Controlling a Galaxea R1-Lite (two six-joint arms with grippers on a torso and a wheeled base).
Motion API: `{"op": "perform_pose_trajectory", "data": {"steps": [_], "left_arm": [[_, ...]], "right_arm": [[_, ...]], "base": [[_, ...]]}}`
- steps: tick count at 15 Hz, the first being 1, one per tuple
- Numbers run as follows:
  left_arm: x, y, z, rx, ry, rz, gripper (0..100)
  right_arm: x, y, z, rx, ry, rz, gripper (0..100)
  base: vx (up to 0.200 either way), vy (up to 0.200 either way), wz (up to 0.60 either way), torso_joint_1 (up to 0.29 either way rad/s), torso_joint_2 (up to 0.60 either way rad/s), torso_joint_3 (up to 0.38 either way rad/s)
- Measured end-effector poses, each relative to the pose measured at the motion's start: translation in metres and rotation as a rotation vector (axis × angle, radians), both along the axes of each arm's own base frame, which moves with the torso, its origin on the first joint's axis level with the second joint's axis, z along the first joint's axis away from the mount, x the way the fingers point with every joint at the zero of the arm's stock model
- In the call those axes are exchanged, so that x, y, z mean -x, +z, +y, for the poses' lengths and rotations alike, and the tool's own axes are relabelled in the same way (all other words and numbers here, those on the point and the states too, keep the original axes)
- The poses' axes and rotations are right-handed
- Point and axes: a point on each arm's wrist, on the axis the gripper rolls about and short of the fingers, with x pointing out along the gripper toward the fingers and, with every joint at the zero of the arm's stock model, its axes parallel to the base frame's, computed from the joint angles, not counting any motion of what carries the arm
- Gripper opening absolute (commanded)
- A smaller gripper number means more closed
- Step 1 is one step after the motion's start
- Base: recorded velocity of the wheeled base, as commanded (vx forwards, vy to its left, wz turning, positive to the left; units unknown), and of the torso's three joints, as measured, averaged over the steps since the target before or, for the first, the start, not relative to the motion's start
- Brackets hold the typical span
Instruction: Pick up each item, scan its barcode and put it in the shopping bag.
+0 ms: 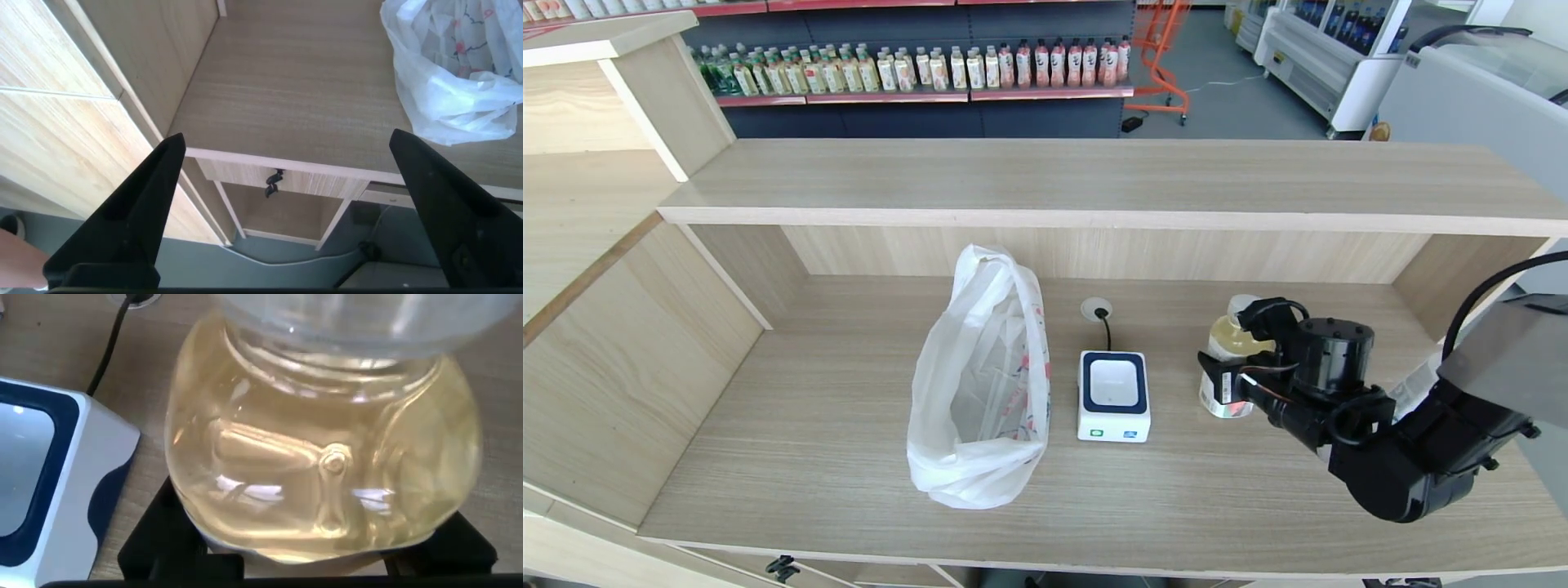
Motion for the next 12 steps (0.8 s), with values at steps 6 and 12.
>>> {"op": "perform_pose_trajectory", "data": {"steps": [6, 12], "left_arm": [[0.0, 0.0, 0.0, 0.0, 0.0, 0.0, 100], [0.0, 0.0, 0.0, 0.0, 0.0, 0.0, 100]], "right_arm": [[0.061, 0.094, -0.025, -0.234, 0.314, 0.112, 0], [0.15, 0.141, -0.012, -0.381, 0.843, 0.139, 0]], "base": [[0.0, 0.0, 0.0, 0.0, 0.0, 0.0], [0.0, 0.0, 0.0, 0.0, 0.0, 0.0]]}}
